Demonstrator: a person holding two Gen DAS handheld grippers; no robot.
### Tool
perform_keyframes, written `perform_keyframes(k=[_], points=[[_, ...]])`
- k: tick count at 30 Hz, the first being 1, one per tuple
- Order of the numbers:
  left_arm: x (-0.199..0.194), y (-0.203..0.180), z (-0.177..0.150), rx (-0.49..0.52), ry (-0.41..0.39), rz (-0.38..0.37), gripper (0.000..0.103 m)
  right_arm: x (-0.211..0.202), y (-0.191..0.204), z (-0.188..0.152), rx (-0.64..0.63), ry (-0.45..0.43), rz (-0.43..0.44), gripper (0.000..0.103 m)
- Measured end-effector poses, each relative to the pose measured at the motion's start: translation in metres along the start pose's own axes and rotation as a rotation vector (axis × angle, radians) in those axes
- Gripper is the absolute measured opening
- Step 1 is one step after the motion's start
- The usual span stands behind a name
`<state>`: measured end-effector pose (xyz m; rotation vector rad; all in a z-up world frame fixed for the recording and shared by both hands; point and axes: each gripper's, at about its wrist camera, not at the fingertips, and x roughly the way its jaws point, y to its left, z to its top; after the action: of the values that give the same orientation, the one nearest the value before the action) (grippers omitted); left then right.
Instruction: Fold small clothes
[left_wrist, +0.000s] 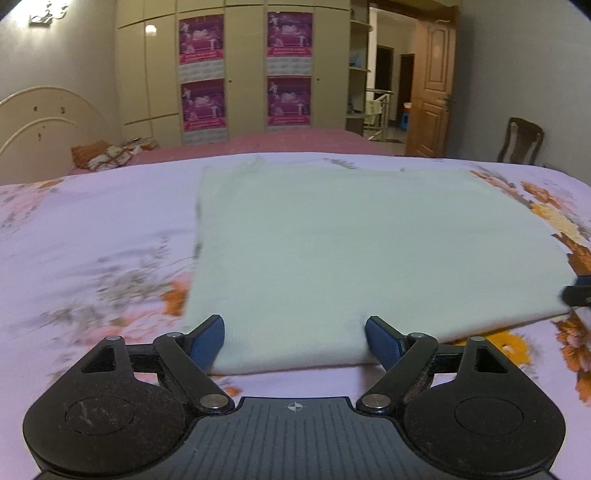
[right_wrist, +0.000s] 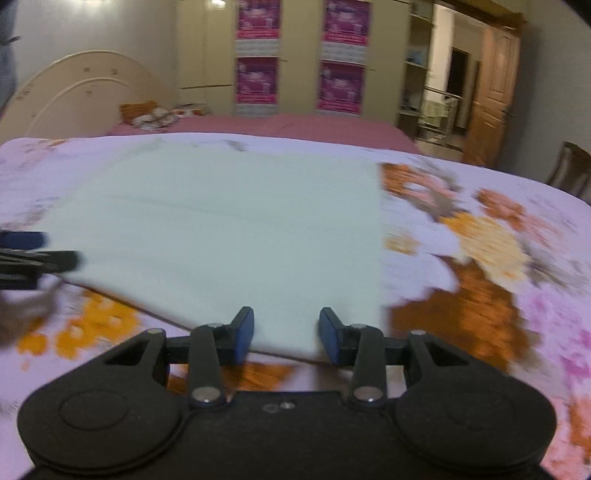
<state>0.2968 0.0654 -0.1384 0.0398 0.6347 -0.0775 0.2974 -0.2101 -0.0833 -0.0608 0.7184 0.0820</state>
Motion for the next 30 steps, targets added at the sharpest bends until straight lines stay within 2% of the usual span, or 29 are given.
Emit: perform_keyframes(k=[3, 5, 7, 9, 12, 14, 17, 24, 28, 30], points=[[0.001, 0.002, 0.002, -0.017, 0.011, 0.01, 0.085, -0.001, -0.02, -0.007, 0.054, 0.017, -0.01, 0.043], [-0.001, -0.007, 0.009, -0.009, 0.001, 0.033, 0.085, -0.002, -0.023, -0.009, 0.068, 0.023, -0.003, 0.041], [-0.004, -0.016, 0.018, -0.027, -0.028, 0.012, 0.085, -0.01, -0.015, -0.004, 0.054, -0.013, -0.021, 0.038], [-0.002, -0.026, 0.021, -0.027, -0.036, -0.009, 0.085, -0.015, -0.007, 0.002, 0.063, -0.055, 0.009, 0.038], [0.009, -0.046, 0.024, 0.015, -0.015, -0.018, 0.085, -0.008, 0.013, 0.012, 0.018, -0.055, 0.048, 0.036], [0.019, -0.053, 0.021, 0.025, 0.029, -0.017, 0.085, -0.001, 0.024, 0.014, -0.018, -0.044, 0.062, 0.037], [0.023, -0.052, 0.015, 0.011, 0.026, -0.027, 0.085, 0.013, 0.028, 0.008, -0.032, 0.004, 0.05, 0.038], [0.018, -0.048, 0.014, 0.011, 0.025, -0.017, 0.085, 0.001, 0.022, 0.013, -0.002, -0.04, 0.071, 0.038], [0.017, -0.048, 0.011, 0.011, 0.021, -0.017, 0.085, 0.014, 0.023, 0.007, -0.024, 0.01, 0.059, 0.039], [0.016, -0.048, 0.013, 0.013, 0.024, -0.016, 0.085, 0.013, 0.024, 0.006, -0.042, 0.001, 0.055, 0.04]])
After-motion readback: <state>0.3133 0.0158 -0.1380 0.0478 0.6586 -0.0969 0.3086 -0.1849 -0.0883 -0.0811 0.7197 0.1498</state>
